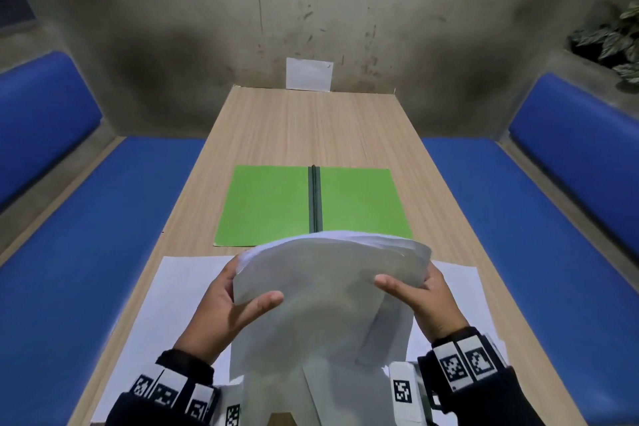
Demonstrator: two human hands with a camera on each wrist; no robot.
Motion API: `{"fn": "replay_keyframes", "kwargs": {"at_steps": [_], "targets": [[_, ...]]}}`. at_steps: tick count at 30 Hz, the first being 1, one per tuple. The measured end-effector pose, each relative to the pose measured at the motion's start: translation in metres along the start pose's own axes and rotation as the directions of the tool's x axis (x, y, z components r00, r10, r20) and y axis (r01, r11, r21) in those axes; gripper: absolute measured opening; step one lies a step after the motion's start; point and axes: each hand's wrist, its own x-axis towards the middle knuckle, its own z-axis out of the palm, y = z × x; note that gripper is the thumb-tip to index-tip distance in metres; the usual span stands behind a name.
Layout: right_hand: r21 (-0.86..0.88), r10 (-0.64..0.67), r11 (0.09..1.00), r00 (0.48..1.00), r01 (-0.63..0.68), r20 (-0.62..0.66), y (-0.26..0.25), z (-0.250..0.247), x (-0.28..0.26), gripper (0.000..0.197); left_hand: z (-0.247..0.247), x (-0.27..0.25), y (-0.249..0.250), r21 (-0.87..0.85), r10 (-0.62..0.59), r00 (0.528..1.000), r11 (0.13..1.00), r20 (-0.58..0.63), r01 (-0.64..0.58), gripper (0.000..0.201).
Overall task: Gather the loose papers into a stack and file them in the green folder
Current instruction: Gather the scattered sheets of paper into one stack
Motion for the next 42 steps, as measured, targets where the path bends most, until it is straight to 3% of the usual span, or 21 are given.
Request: {"fn": "replay_keyframes", "kwargs": {"at_steps": [3, 7, 11, 15, 17, 21, 23, 24, 26, 29, 32, 35, 37, 39, 40, 42], "targets": [[0.002, 0.055, 0.999, 0.998, -0.055, 0.013, 0.007, -0.001, 0.001, 0.072, -0.003, 0.004, -0.017, 0.037, -0.046, 0.999, 0.998, 0.017, 0.046, 0.064], [-0.101, 0.214, 0.973, 0.974, -0.205, 0.081, 0.021, -0.003, -0.003, 0.048, -0.001, 0.005, -0.053, 0.031, -0.263, 0.965, 0.964, -0.017, 0.263, 0.090], [-0.062, 0.245, 0.968, 0.969, -0.243, 0.019, 0.036, 0.001, -0.004, 0.069, 0.012, 0.003, -0.061, -0.051, -0.299, 0.952, 0.954, -0.059, 0.297, 0.053], [0.046, 0.147, 0.988, 0.988, -0.149, 0.040, 0.021, 0.009, -0.004, 0.026, 0.015, 0.001, -0.048, -0.092, -0.198, 0.971, 0.978, -0.130, 0.187, 0.032], [0.039, 0.122, 0.991, 0.989, -0.125, 0.083, 0.019, 0.007, -0.003, 0.028, 0.009, 0.003, -0.051, -0.112, -0.173, 0.976, 0.981, -0.133, 0.158, 0.035], [-0.112, 0.212, 0.973, 0.973, -0.201, 0.095, 0.046, -0.001, -0.002, 0.066, -0.001, 0.000, -0.079, -0.049, -0.298, 0.955, 0.954, 0.000, 0.297, 0.077], [-0.216, 0.259, 0.946, 0.964, -0.241, 0.059, 0.067, -0.005, -0.003, 0.062, 0.001, -0.003, -0.095, 0.007, -0.350, 0.936, 0.937, -0.033, 0.350, 0.072], [-0.262, 0.271, 0.931, 0.962, -0.254, 0.033, 0.077, -0.008, -0.004, 0.049, 0.002, -0.003, -0.102, 0.010, -0.358, 0.931, 0.933, -0.070, 0.359, 0.053], [-0.365, 0.296, 0.888, 0.955, -0.279, -0.013, 0.091, -0.013, -0.006, 0.026, 0.002, -0.001, -0.111, 0.023, -0.352, 0.920, 0.933, -0.171, 0.360, 0.009], [-0.498, 0.341, 0.799, 0.936, -0.336, -0.085, 0.103, -0.030, -0.009, 0.020, -0.005, 0.000, -0.100, 0.064, -0.318, 0.922, 0.939, -0.221, 0.339, 0.012], [-0.594, 0.414, 0.664, 0.885, -0.454, -0.213, 0.112, -0.056, -0.017, 0.020, -0.030, 0.002, -0.086, 0.042, -0.296, 0.886, 0.942, -0.358, 0.332, 0.010], [-0.682, 0.404, 0.505, 0.843, -0.529, -0.354, 0.120, -0.077, -0.023, 0.048, -0.063, -0.001, -0.077, 0.021, -0.319, 0.836, 0.930, -0.445, 0.367, 0.020], [-0.688, 0.381, 0.456, 0.822, -0.565, -0.422, 0.122, -0.082, -0.026, 0.062, -0.091, -0.008, -0.076, 0.028, -0.319, 0.821, 0.926, -0.473, 0.376, 0.021], [-0.677, 0.414, 0.427, 0.795, -0.599, -0.443, 0.125, -0.081, -0.028, 0.070, -0.113, -0.014, -0.080, 0.044, -0.352, 0.795, 0.903, -0.494, 0.428, 0.044], [-0.675, 0.440, 0.405, 0.779, -0.617, -0.447, 0.127, -0.079, -0.027, 0.070, -0.122, -0.016, -0.083, 0.067, -0.371, 0.780, 0.884, -0.503, 0.463, 0.052], [-0.695, 0.467, 0.337, 0.753, -0.636, -0.463, 0.129, -0.075, -0.025, 0.051, -0.133, -0.019, -0.092, 0.092, -0.407, 0.764, 0.852, -0.501, 0.515, 0.044]]}}
